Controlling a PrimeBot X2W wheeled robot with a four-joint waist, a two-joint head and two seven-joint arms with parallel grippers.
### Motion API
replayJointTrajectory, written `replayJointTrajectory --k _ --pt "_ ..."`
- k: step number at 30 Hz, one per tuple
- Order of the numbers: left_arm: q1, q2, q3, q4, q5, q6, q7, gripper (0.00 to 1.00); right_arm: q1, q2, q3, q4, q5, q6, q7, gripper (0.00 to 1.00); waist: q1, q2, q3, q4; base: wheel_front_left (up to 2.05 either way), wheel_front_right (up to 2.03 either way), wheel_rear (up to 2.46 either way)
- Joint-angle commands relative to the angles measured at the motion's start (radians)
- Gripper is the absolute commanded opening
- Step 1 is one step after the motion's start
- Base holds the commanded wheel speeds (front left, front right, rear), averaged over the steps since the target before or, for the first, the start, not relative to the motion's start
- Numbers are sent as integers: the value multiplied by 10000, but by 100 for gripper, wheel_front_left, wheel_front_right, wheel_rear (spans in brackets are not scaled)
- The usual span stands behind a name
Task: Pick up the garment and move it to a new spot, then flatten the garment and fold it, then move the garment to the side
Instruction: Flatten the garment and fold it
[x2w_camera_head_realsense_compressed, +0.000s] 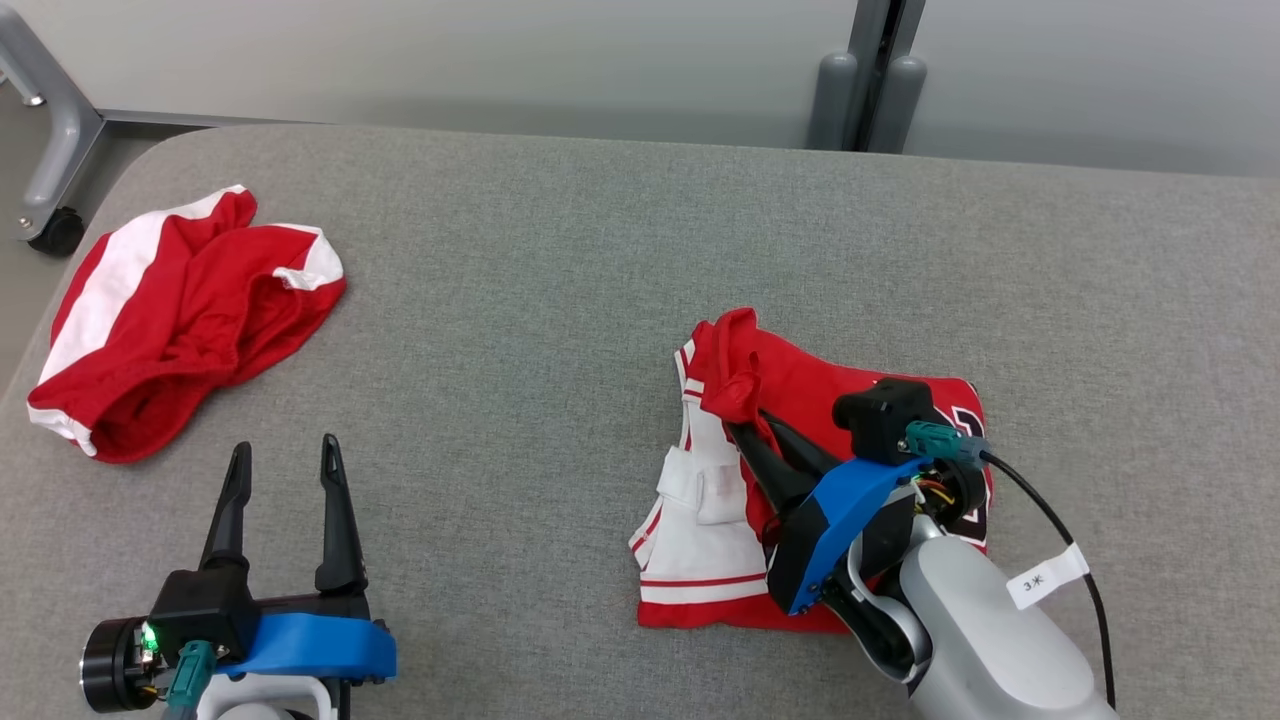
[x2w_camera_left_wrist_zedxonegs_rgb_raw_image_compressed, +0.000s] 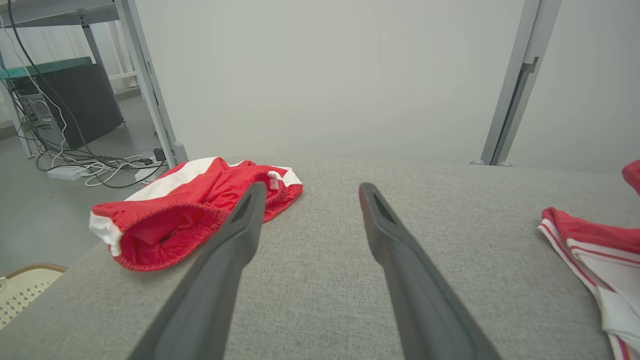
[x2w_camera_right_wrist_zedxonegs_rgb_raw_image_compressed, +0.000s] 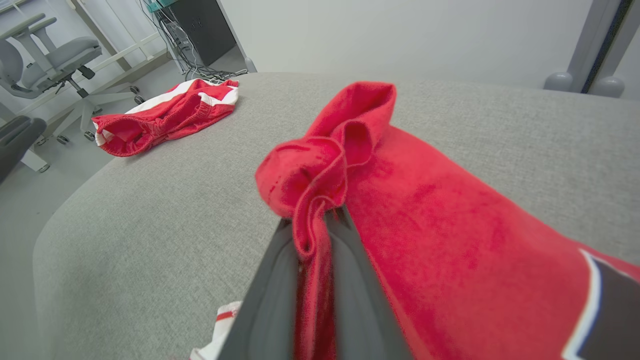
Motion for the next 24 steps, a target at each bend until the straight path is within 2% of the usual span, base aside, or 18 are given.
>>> replayJointTrajectory --k 1,2,7,12,18,24 --pt "-55 -30 -15 -22 -53 43 -49 100 -107 33 60 80 47 1 -95 57 0 0 16 4 0 0 0" --pt "-47 -27 -23 -28 -60 65 -47 100 -145 41 113 149 69 1 -163 100 0 0 23 -1 0 0 0" --pt "-17 -35 -32 -12 -97 117 -49 100 -246 -9 35 276 25 1 -773 100 0 0 -60 -163 0 0 0" --pt "36 -35 27 -10 -97 91 -49 100 -145 -512 -371 -33 -72 1 -1485 100 0 0 -250 -487 0 0 0" --pt "96 -30 131 6 27 -32 -49 100 311 -1187 -1395 -666 -488 1 -2242 100 0 0 -464 -870 0 0 0" --pt "266 -33 92 -134 139 -25 -49 100 1100 -1376 -2638 -1387 -823 1 -2537 100 0 0 -657 -1166 0 0 0"
